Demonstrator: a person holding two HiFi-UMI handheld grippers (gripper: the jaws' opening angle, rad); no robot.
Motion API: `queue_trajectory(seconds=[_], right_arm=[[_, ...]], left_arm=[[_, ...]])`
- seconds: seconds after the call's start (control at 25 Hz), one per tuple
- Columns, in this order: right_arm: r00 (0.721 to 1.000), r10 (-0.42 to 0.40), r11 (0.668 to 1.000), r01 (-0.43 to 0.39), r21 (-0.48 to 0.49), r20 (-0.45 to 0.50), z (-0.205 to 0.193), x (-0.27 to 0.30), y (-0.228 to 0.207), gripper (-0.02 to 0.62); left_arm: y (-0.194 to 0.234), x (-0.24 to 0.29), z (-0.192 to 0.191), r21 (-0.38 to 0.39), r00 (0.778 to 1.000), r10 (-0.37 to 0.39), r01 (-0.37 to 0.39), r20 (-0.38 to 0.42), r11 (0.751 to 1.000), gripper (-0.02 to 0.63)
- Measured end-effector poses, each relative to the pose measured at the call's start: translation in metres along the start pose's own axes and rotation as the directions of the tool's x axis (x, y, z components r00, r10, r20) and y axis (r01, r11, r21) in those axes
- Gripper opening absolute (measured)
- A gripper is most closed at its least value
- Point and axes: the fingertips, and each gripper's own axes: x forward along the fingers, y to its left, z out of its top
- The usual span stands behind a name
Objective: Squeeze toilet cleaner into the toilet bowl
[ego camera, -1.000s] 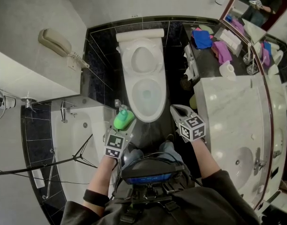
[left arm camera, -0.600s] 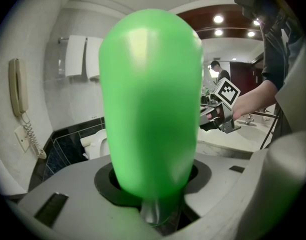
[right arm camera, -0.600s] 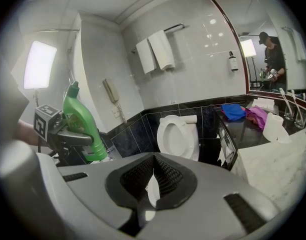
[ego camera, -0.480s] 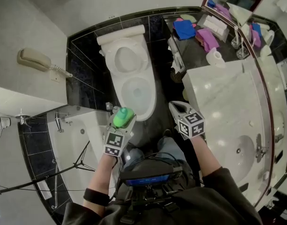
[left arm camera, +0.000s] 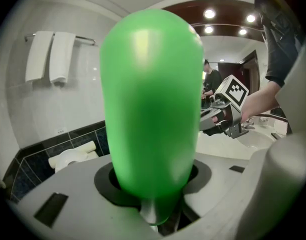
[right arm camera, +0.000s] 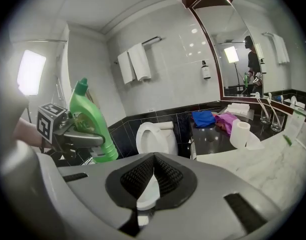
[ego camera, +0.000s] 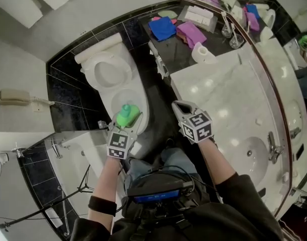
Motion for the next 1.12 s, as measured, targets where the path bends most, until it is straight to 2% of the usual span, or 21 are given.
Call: queue_trajectory(seconds=[0.12, 0.28, 0.48, 0.8, 1.12], right_arm=[[1.0, -0.005, 1.0, 0.005, -0.003, -0.002, 0.007, -0.008, -0.024, 0.003], [0.998, -0.06, 0.997, 0.06, 0.043, -0.011, 0.004, -0.01, -0.063, 0.003], [0.995, -0.097, 0.992, 0.096, 0.079, 0.006, 0.012, -0.003, -0.093, 0.003], [0.989, -0.147, 0.985, 0.147, 0.093, -0.01, 0.025, 0.02, -0.134, 0.003], [0.982, -0.183, 0.973, 0.187, 0.133, -0.043, 0.022, 0.078, -0.197, 0.003]], left_arm=[[-0.011, 0.034, 0.023, 0.036, 0.999, -0.034, 0.034, 0.012, 0.999, 0.195], [-0.024, 0.075, 0.048, 0.097, 0.996, -0.091, 0.089, 0.016, 0.991, 0.195], [-0.025, 0.12, 0.069, 0.142, 0.987, -0.156, 0.15, 0.029, 0.978, 0.195], [-0.018, 0.201, 0.079, 0.173, 0.965, -0.261, 0.252, 0.032, 0.952, 0.195], [0.003, 0.296, 0.079, 0.209, 0.938, -0.344, 0.331, 0.031, 0.92, 0.196]])
